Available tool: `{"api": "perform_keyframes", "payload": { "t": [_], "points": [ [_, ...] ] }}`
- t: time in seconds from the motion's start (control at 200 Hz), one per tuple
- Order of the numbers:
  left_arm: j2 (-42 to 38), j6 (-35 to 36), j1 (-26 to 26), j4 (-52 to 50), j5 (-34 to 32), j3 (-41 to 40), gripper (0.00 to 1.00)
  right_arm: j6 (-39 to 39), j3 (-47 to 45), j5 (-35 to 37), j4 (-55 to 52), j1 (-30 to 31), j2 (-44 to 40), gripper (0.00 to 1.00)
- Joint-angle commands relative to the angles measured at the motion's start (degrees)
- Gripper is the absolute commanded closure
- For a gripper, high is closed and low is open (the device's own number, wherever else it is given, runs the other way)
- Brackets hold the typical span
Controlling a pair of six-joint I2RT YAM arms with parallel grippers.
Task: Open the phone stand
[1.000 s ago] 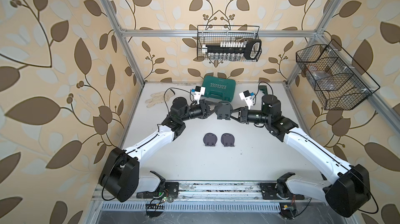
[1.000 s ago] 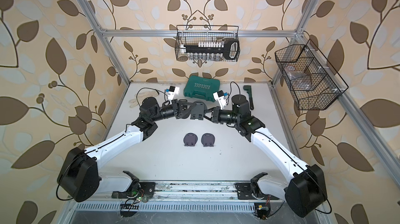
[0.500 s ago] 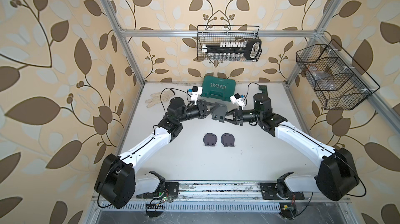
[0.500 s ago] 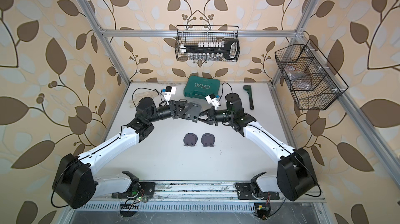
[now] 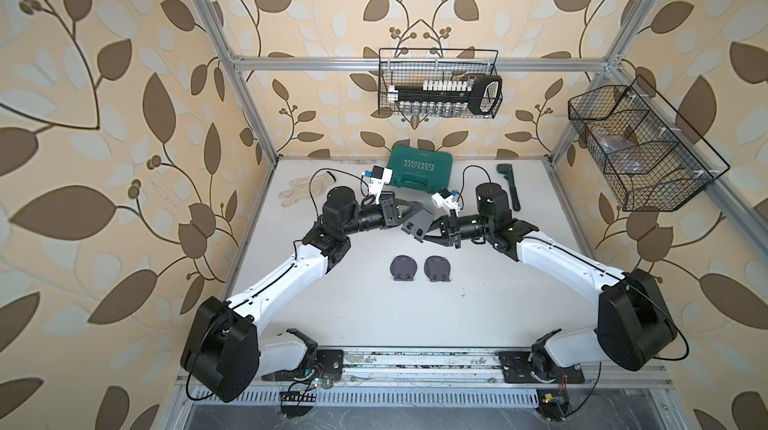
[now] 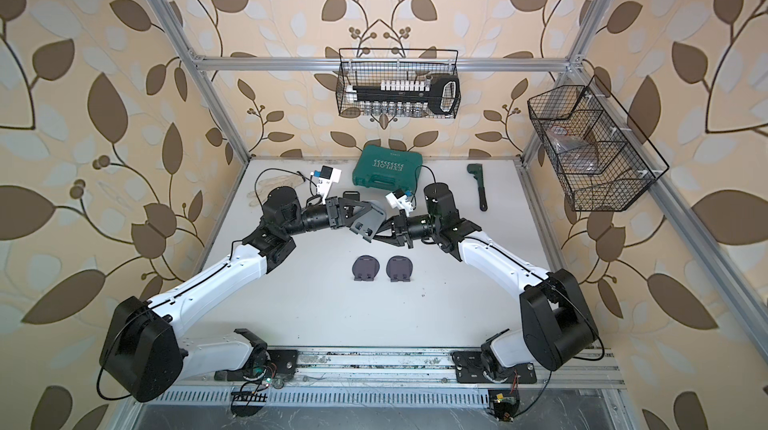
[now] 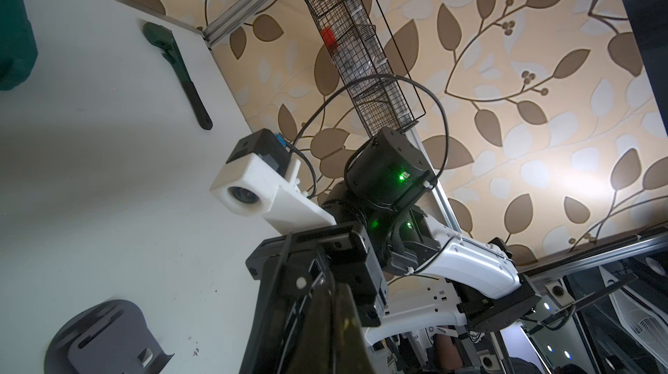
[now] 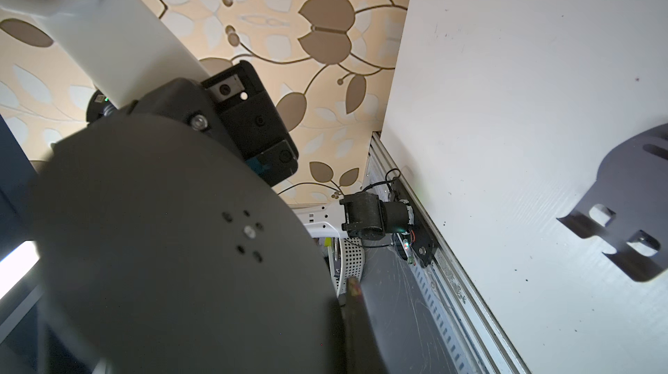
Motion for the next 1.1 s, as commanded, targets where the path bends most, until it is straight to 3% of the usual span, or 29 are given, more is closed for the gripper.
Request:
{"api": "perform_keyframes", "payload": {
  "t": [0.0, 0.36, 0.51, 0.64, 1.095],
  "points": [
    [-5.82, 0.25, 0.09, 9.19, 3.12, 7.22, 1.00, 1.26, -2.16, 6.42, -10.60, -1.70, 0.30, 1.00],
    [-5.09, -13.73, -2.45, 18.86, -7.35, -8.80, 1.00, -6.95, 3.13, 15.99, -15.53, -3.30, -9.15, 1.00],
    [-6.28, -14.62, -2.45, 17.57, -9.42, -10.14, 1.00, -5.56, 1.95, 15.14, -12.67, -3.78, -9.61, 0.75],
    [-6.84, -14.18, -2.46, 15.41, -10.35, -10.02, 1.00, -3.74, -0.03, 14.73, -9.05, -4.85, -11.37, 0.68],
    [-6.25, -14.25, -2.46, 13.39, -12.91, -9.53, 1.00, 0.06, -4.14, 12.58, -0.97, -6.54, -14.13, 0.68]
  ]
}}
